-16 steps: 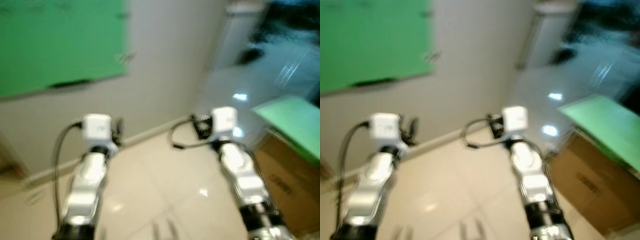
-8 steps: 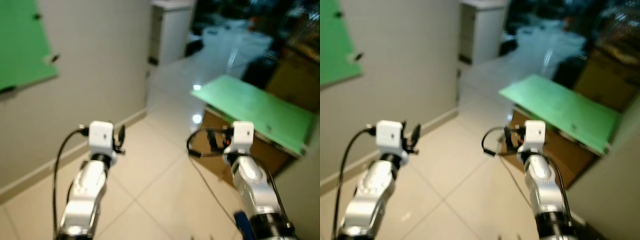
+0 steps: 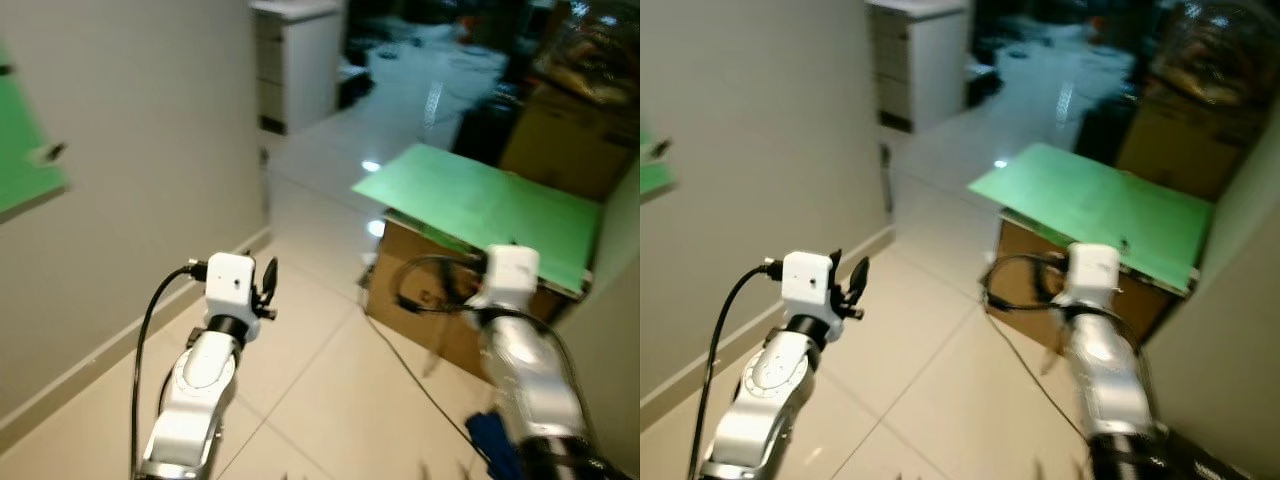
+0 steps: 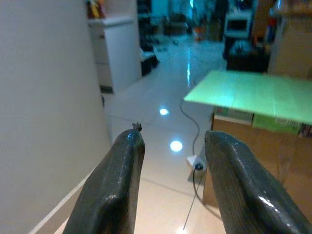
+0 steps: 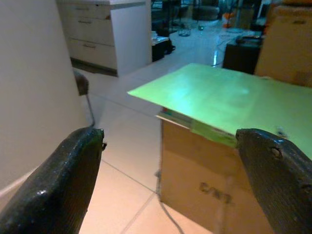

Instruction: Hang keys on a hook

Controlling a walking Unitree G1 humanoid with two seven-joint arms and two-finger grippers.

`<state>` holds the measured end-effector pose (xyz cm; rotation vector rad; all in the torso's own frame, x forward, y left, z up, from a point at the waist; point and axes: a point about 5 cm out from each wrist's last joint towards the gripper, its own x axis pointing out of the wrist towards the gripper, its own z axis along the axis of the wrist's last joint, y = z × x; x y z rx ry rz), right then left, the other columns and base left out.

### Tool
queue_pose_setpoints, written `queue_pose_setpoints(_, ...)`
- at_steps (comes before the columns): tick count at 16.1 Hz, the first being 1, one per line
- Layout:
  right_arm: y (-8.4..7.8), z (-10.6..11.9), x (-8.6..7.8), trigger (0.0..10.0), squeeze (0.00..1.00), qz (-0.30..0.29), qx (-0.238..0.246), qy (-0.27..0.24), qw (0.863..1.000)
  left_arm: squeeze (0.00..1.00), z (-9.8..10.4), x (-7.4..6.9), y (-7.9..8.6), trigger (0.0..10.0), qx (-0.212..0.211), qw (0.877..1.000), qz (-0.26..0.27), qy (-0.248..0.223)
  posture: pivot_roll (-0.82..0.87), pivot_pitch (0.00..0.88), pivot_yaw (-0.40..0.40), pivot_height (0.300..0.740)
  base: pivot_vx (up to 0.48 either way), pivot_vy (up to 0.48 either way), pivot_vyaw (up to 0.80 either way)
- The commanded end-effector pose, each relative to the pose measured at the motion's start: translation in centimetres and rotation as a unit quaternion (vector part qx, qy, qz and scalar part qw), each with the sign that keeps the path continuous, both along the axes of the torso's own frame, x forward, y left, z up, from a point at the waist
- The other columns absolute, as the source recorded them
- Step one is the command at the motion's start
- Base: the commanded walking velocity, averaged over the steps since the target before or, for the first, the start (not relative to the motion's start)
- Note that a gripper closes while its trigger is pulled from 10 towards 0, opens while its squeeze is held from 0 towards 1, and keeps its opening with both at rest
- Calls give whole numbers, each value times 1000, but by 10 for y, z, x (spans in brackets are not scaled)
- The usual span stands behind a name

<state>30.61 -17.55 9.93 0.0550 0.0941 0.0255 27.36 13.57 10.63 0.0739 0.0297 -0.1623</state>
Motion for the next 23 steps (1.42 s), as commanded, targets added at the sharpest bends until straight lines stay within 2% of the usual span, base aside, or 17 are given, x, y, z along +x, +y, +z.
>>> queue_pose_setpoints(1,-5,8,3,10000,0,-10,-7,-15,1000,0,5,5,-1,10000,-4,1000,-4,-7,-107,0,-18,740,480,0,-650)
queue_pose_setpoints(3,3,13,10,10000,0,5,-9,-23,1000,0,5,12,2,10000,2,1000,-3,-12,-110,0,-22,740,480,0,-647)
queue_pose_setpoints(5,1,18,16,10000,0,5,-2,-27,1000,0,10,21,-2,10000,1,1000,-11,-21,-109,0,-23,740,480,0,-644)
queue_pose_setpoints(8,4,16,18,10000,0,0,8,-27,1000,0,11,22,-8,10000,6,999,-35,-23,-102,0,1,740,480,0,-650)
queue_pose_setpoints(11,6,14,17,10000,0,-7,14,-28,999,0,10,24,-2,10000,19,999,-43,-20,-107,0,25,740,477,0,-648)
queue_pose_setpoints(13,6,14,16,10000,0,-7,0,-29,1000,0,11,27,0,10000,19,999,-43,-21,-115,0,33,740,472,0,-631)
queue_pose_setpoints(18,2,11,12,10000,0,-9,-15,-31,999,0,8,31,-3,10000,14,999,-36,-13,-137,0,48,740,378,0,0)
queue_pose_setpoints(20,3,9,11,10000,0,-8,-17,-30,999,0,12,29,-8,10000,-9,998,-62,-24,-138,0,49,740,0,0,0)
queue_pose_setpoints(23,4,9,10,10000,0,-4,-19,-30,999,0,11,30,-9,10000,-6,998,-60,-23,-140,0,48,740,480,0,0)
